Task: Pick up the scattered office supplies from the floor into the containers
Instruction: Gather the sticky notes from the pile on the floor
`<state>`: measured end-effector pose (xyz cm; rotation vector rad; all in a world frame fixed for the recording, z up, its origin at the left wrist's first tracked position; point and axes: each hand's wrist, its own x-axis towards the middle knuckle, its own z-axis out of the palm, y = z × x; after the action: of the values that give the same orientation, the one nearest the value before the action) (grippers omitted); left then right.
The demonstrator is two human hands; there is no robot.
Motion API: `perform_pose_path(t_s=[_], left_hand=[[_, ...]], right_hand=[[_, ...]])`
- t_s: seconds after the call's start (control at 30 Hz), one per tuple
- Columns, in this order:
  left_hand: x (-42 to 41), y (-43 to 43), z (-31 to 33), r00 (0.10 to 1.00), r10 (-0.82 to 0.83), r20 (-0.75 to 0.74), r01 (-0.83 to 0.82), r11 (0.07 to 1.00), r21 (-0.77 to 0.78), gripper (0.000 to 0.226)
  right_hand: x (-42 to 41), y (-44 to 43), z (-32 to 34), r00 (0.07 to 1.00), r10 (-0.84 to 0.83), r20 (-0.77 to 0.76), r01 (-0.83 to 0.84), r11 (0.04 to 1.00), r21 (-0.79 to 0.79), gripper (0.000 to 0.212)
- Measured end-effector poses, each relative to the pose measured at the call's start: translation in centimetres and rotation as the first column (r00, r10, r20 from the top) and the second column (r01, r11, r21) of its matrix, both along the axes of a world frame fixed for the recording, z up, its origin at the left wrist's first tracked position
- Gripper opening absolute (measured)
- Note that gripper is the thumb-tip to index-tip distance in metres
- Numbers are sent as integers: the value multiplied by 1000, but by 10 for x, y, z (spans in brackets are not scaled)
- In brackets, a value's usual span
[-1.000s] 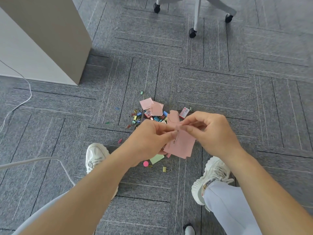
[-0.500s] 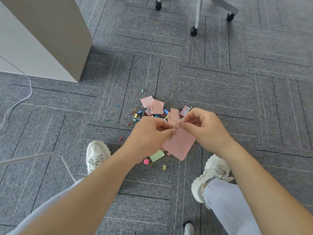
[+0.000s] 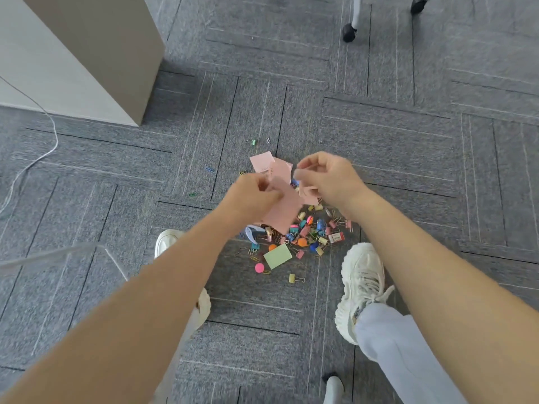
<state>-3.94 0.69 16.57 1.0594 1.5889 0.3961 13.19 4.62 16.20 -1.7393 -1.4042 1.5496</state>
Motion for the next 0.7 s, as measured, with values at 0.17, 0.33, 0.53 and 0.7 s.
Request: perform_pose_path(t_s=[0.17, 0.33, 0.53, 0.7], left_hand=[[-46, 10, -125, 938, -13, -348, -6, 999, -53, 28], [-61, -6, -223, 928, 37, -371, -126, 967, -220, 31], [-49, 4, -273, 886, 373, -274, -431, 880, -197, 23], [-46, 29, -263, 807, 568, -162, -589, 790, -170, 23]], right_hand=[[30, 16, -135, 942, -20, 336, 86, 980, -182, 21], [14, 6, -243, 858, 166, 487, -44, 966, -253, 31], [-24, 25, -309, 508, 457, 730, -476, 855, -204, 34], [-25, 28, -303, 436, 516, 737, -484, 825, -292, 22]])
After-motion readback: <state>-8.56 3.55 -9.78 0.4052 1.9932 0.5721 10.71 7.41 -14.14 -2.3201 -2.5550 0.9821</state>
